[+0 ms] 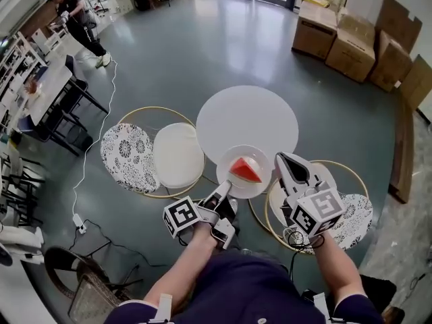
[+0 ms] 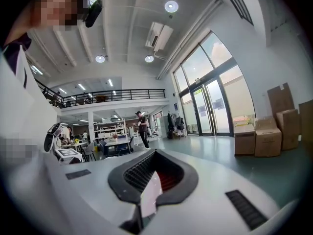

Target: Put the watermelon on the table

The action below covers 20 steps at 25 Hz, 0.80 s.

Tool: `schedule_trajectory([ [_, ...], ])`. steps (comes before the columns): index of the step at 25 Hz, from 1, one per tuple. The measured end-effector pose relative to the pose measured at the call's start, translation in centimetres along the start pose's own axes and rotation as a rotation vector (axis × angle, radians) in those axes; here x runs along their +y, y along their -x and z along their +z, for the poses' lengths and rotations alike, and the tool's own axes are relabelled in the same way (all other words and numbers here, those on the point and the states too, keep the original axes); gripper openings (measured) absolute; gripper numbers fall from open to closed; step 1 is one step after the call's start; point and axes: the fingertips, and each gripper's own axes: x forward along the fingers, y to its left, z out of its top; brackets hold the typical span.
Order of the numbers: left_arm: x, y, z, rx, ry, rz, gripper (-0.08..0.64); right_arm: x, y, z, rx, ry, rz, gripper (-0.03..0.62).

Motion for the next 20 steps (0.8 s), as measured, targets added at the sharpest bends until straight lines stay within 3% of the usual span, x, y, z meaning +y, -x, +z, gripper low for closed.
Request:
schedule_trajectory([
  [20, 3.0, -12.7, 14.1, 0.149, -0.015, 0.045, 0.016, -8.0, -13.5, 0.3, 0.067, -0.034, -0.211, 0.005],
])
